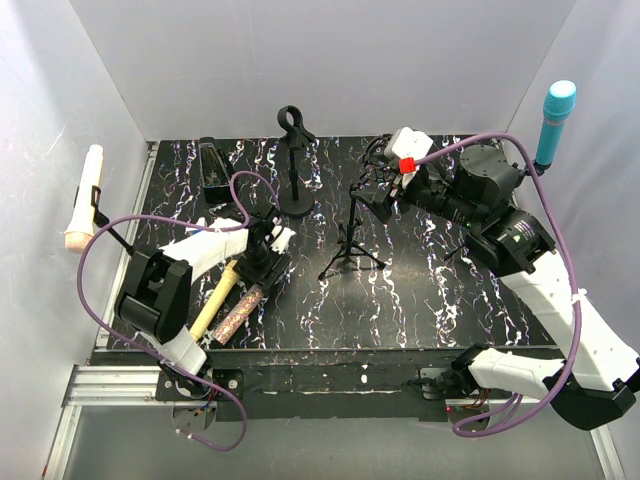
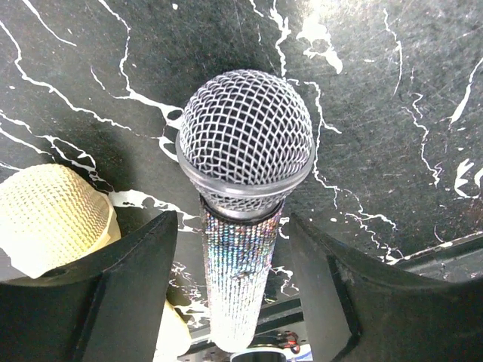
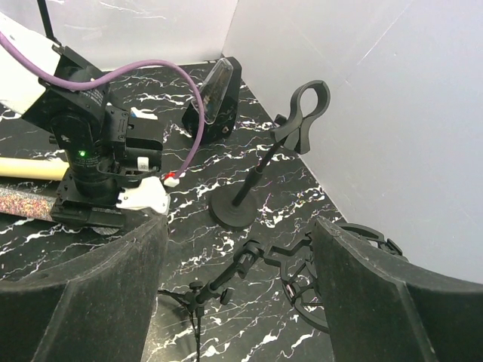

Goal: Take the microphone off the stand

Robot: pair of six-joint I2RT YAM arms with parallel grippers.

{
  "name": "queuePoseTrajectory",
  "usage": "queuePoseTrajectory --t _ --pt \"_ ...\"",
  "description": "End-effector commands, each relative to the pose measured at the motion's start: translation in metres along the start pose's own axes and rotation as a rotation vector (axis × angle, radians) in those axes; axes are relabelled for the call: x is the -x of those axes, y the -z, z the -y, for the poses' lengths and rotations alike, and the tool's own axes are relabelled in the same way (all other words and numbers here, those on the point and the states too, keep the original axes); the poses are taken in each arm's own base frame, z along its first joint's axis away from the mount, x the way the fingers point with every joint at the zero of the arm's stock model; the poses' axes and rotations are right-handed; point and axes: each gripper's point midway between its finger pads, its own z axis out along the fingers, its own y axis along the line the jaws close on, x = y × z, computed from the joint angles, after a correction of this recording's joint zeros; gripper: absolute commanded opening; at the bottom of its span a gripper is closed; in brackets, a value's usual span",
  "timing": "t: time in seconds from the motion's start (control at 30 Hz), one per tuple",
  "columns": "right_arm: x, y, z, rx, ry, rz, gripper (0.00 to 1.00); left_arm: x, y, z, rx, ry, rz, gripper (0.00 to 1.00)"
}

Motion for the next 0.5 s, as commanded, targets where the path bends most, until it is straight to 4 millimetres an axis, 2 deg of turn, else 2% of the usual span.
queuePoseTrajectory --t 0.0,0.1,0.27,0.33,0.43,0.47 --pt "0.026 0.007 0.008 -0.024 0.031 0.067 0.82 0.016 0.023 -0.002 0.009 -0.066 0.086 0.61" --pt "0.026 0.007 0.008 -0.023 0.036 0.068 0.82 0.015 0.02 0.004 -0.027 -0.131 0.075 0.62" --pt "0.025 0.007 0.007 -0.018 0.038 0.065 0.82 0.019 0.013 0.009 -0.067 -0.178 0.066 0.5" --pt "0.025 0.008 0.007 -0.02 0.039 0.06 0.82 0.02 0.012 0.003 -0.033 -0.159 0.061 0.41" --pt "0.023 0.009 0.007 -0.018 0.047 0.051 0.82 0.017 0.013 -0.011 0.054 -0.137 0.051 0.35" --pt "0.023 0.009 0.006 -0.014 0.049 0.049 0.82 0.014 0.015 -0.025 0.132 -0.122 0.043 0.33"
